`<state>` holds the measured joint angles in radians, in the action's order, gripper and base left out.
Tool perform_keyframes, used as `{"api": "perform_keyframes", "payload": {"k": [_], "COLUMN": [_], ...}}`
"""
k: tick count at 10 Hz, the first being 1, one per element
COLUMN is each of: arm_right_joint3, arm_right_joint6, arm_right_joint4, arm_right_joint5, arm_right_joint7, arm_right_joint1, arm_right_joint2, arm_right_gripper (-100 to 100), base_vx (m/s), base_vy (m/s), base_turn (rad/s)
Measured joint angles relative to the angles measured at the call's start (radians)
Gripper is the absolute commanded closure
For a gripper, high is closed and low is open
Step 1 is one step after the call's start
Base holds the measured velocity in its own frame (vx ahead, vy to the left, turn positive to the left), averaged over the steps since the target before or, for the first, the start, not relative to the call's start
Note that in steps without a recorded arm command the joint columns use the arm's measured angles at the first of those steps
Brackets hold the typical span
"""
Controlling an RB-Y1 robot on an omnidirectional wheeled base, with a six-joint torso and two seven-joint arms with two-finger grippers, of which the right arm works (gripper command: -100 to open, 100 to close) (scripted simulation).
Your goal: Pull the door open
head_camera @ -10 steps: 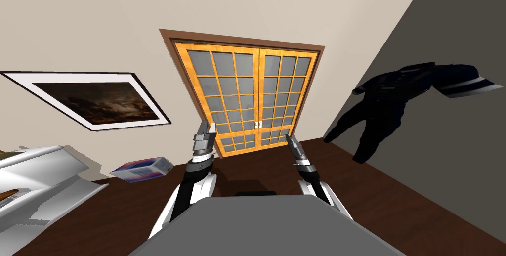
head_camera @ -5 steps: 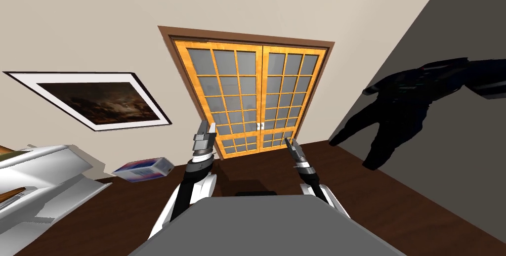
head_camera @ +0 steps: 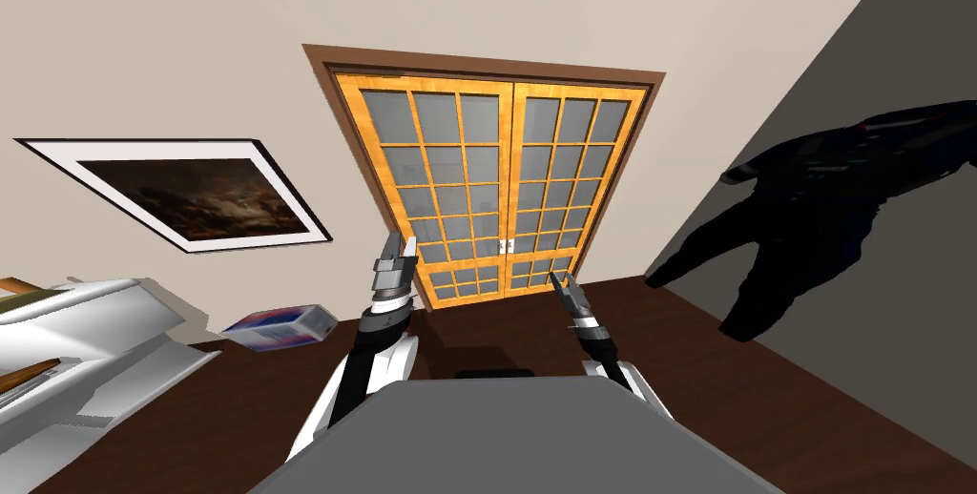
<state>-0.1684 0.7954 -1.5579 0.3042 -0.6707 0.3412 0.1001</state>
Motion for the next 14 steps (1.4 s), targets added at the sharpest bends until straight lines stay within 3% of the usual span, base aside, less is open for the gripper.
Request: {"api": "perform_keyframes", "payload": {"k": [3, 5, 7, 10, 14], "arm_right_joint3": [-0.021, -0.035, -0.053, -0.07, -0.095], "arm_right_joint6": [0.02, 0.024, 0.037, 0.05, 0.069], "arm_right_joint4": [0.094, 0.137, 0.206, 0.266, 0.371], "arm_right_joint5": [0.02, 0.032, 0.042, 0.062, 0.084], "arm_right_joint7": [-0.06, -0.09, -0.122, -0.171, -0.237], "arm_right_joint1": [-0.025, -0.031, -0.056, -0.055, -0.086], "arm_right_joint2": [-0.001, 0.005, 0.013, 0.01, 0.011], "arm_right_gripper": [-100, -100, -100, -100, -100], "base_vx": [0.105, 0.102, 0.096, 0.117, 0.098], "base_vy": [0.028, 0.03, 0.021, 0.016, 0.019], "base_turn": [0.047, 0.048, 0.046, 0.046, 0.042]}}
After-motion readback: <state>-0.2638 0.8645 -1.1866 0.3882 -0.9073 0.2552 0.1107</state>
